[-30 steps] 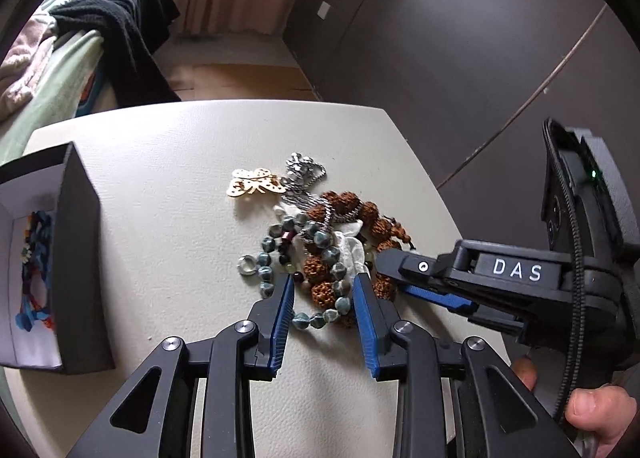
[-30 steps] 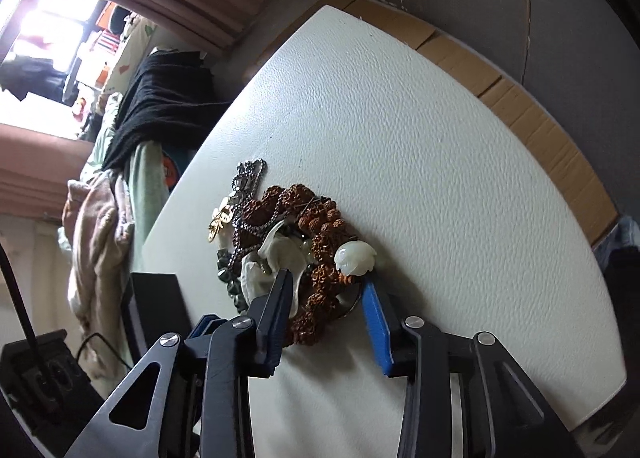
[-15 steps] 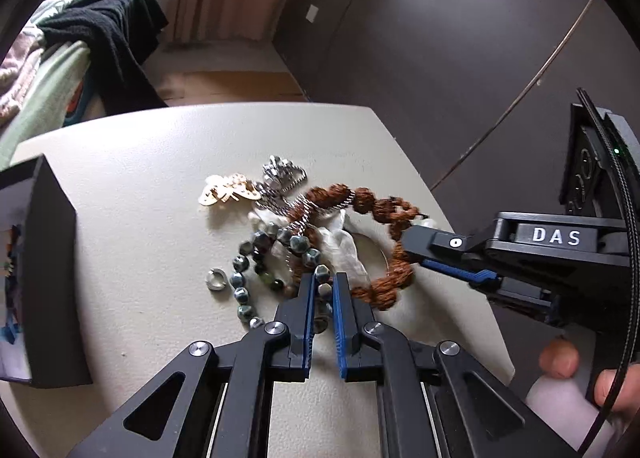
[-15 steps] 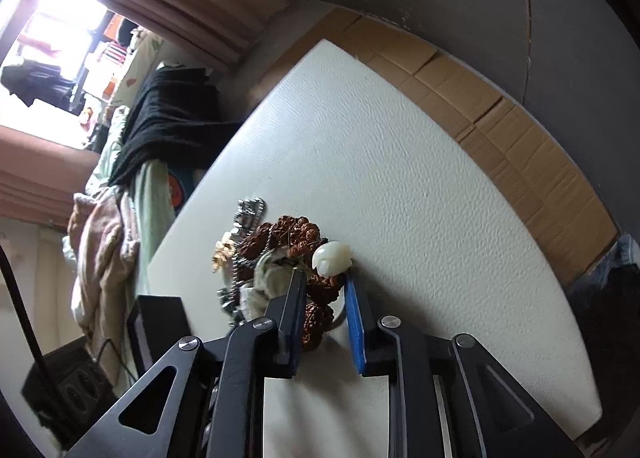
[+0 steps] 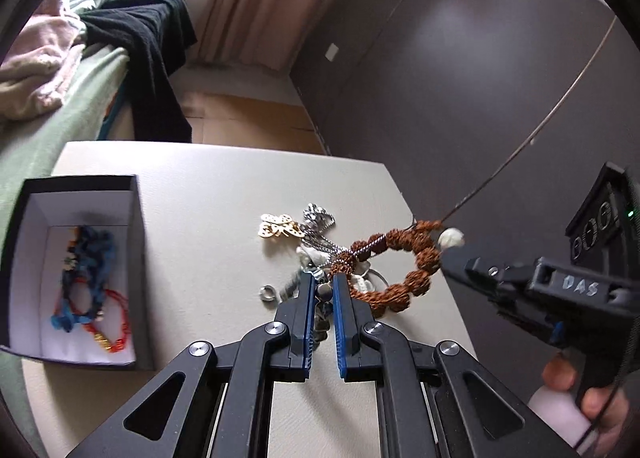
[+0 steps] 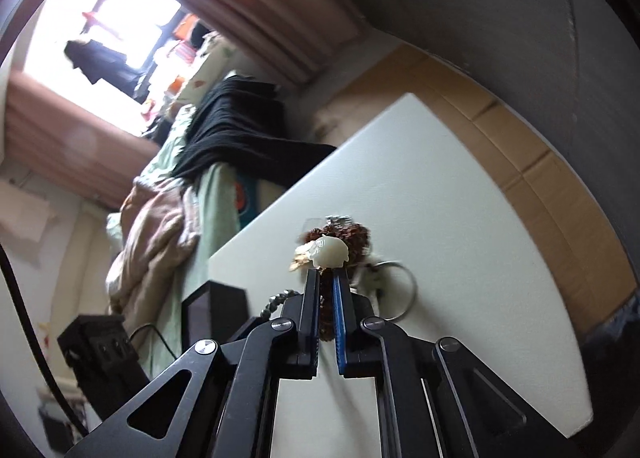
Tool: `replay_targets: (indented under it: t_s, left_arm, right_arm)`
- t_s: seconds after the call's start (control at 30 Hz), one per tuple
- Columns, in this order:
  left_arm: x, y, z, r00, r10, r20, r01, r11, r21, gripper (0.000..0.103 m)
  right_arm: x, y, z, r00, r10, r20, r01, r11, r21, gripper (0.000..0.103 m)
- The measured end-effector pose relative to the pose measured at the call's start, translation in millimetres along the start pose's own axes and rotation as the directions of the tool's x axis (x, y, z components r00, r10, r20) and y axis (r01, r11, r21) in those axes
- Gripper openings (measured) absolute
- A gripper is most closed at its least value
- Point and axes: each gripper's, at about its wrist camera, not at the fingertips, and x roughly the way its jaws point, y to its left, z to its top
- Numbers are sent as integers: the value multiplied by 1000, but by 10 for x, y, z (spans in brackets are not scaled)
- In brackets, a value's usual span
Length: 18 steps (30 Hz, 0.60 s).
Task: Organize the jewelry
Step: 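Carry the grey-green bracelet into the box and release it while the right tool lifts the rudraksha bracelet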
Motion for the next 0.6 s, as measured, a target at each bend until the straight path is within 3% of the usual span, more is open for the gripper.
replay_targets:
  t_s: [0.2, 0.37, 0.6]
  left_arm:
    - [-253, 119, 34, 999, -7, 50, 9, 1000, -25, 9]
    - [-437, 212, 92, 996, -17, 92, 21, 999, -48, 9]
    - [-732, 344, 129, 986, -29, 167, 42, 996, -75, 9]
  right_arm:
    - [-13, 102, -67, 1000, 15, 7, -15, 999, -29, 8]
    - [-179, 334, -84, 996, 67, 61, -62, 994, -93, 8]
    - [-275, 627, -145, 986, 152, 75, -141, 980, -140, 8]
